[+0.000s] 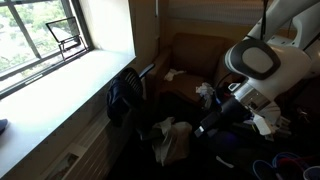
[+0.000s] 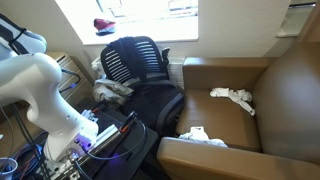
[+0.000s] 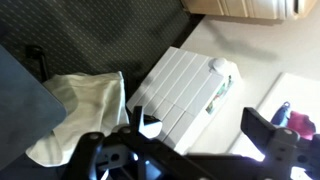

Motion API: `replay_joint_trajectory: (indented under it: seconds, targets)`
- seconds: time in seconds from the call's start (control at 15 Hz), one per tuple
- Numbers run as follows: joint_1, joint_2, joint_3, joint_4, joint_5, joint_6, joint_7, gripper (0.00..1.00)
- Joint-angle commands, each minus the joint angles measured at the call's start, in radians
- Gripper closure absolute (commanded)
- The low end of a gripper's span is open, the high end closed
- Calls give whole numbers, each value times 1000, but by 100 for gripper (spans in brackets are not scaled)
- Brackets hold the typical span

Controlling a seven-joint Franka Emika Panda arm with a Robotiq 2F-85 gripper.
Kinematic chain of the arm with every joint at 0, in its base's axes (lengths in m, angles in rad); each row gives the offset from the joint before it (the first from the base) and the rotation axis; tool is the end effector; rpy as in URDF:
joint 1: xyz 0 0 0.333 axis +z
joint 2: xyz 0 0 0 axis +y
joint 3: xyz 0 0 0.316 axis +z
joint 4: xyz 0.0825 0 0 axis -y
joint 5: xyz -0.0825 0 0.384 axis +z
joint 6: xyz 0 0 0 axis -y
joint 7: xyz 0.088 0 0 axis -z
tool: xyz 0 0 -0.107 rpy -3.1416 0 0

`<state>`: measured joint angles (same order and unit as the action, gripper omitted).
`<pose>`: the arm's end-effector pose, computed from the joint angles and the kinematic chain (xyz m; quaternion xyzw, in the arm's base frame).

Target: Remove the t-shirt from the couch and put it on the armrest of the chair

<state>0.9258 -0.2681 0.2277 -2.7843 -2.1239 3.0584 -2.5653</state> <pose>0.0742 0.3180 0.2739 -0.9198 0.2108 -0.1256 0.3063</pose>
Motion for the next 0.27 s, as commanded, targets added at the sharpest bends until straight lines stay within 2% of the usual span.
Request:
replay_joint_trajectory:
  seconds: [0.0,0.2]
  targets:
    - [-42,-40,47,-7,-21,-2,33,0]
    - [-39,-102,42,-25,-25,-4,36,0]
